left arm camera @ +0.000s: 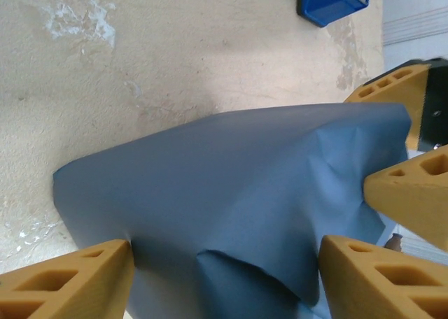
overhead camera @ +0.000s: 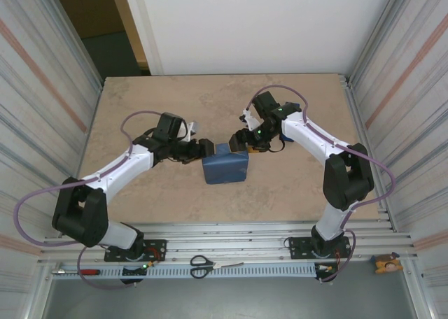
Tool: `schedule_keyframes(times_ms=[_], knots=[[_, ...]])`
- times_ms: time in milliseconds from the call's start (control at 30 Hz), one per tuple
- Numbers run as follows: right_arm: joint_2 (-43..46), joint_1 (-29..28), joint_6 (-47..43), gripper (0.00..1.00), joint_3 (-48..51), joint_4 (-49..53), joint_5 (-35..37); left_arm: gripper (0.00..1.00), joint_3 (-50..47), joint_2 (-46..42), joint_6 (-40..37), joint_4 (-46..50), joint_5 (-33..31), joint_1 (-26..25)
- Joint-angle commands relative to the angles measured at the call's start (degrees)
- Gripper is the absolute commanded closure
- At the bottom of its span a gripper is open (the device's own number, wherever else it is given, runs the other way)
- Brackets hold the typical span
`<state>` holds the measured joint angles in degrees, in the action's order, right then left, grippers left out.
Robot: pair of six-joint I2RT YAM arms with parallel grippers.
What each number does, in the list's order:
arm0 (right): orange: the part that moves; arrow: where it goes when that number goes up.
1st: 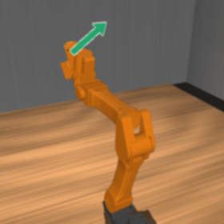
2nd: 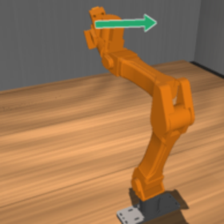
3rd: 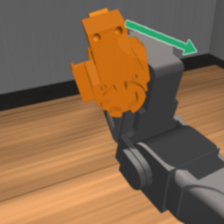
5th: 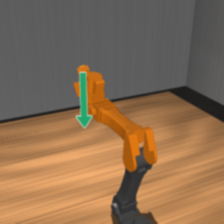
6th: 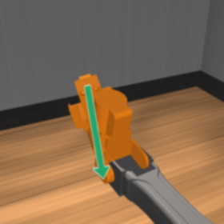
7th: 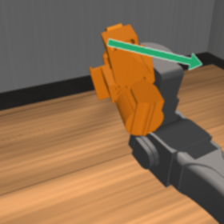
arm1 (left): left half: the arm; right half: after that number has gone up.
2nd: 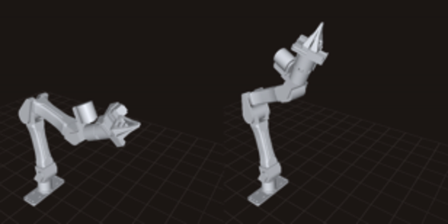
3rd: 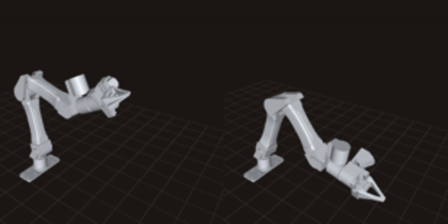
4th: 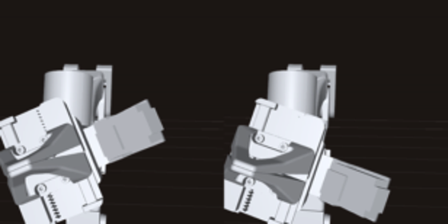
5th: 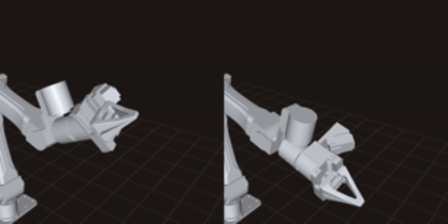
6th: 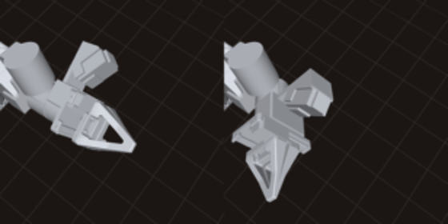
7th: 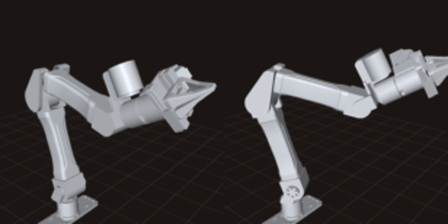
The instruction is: Wrap the gift box in paper
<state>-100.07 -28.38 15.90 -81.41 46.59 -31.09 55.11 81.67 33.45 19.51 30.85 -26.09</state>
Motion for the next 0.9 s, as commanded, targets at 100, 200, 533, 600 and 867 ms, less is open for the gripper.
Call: schedule_keyframes(times_ms=[100, 200, 533, 600, 867], knots=[[2.1, 0.2, 1.0, 0.21, -2.4, 0.0, -1.0, 0.33, -2.5, 0.8, -2.8, 2.1, 0.2, -0.6], [3.3, 0.4, 2.4, 0.17, -2.3, -2.0, -2.4, 0.34, -2.6, 0.8, -3.2, 2.2, 0.2, -0.7], [-0.4, -0.4, 0.5, 0.24, 0.5, 2.8, 2.5, 0.34, -2.6, 0.3, -2.5, 1.2, 0.5, -0.7], [-0.6, -0.4, 0.0, 0.27, 1.4, 2.8, 2.7, 0.32, -2.3, -0.3, -2.1, 0.7, 0.6, -0.6], [-0.5, -0.2, -0.7, 0.36, 2.2, 2.9, 3.2, 0.17, -0.4, -1.7, 2.4, -5.4, 3.0, 0.9]])
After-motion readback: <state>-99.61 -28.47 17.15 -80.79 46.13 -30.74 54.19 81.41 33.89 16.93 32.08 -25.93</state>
